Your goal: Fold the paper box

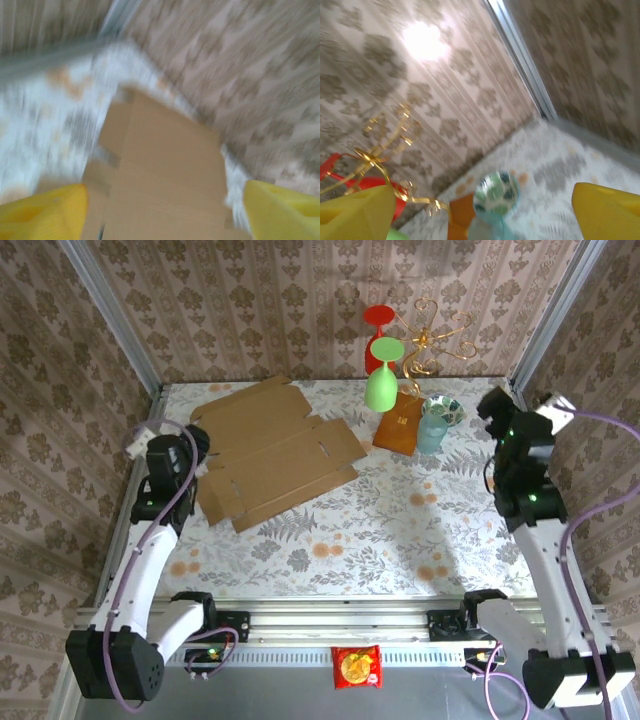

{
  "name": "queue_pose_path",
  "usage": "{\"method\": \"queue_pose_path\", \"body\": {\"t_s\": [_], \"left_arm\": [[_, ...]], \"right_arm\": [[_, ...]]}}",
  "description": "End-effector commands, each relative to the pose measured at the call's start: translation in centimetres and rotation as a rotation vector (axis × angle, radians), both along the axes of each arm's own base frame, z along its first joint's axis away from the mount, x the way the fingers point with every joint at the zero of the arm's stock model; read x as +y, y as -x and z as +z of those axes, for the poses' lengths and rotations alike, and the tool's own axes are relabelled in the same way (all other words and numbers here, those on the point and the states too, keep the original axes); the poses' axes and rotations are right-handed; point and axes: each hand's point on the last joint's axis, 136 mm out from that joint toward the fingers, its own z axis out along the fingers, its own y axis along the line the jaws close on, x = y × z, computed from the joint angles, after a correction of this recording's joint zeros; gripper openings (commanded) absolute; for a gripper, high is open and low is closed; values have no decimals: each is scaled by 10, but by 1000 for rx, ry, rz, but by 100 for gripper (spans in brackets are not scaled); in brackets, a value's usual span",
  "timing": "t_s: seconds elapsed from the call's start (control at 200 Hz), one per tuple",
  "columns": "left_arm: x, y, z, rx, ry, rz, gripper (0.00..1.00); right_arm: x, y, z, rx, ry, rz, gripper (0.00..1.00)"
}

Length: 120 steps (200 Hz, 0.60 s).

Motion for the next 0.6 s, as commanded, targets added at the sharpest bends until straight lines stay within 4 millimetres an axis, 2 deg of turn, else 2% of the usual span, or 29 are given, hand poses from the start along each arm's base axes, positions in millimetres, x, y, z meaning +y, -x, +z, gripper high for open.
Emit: {"method": "queue_pose_path", "body": {"t_s": [0.0,0.05,0.095,0.17,0.275,0.365,0.595], "left_arm": [[-42,90,-103,500,345,55,72],[-47,105,-111,516,377,75,68],[-51,110,-121,502,430,81,64],[-55,111,-139,479,530,113,61],[-54,99,-160,433,618,156,62],[-42,88,-169,399,608,191,63],[-26,55,-185,341,615,205,63]], "right_arm": [[42,30,-115,375,-251,120,81],[67,32,-123,385,-319,222,73],[90,34,-133,403,-380,317,72],[131,35,-146,409,-466,477,73],[169,39,-163,413,-559,609,74],[182,38,-176,419,-629,638,74],[201,27,-189,445,-694,706,72]]}}
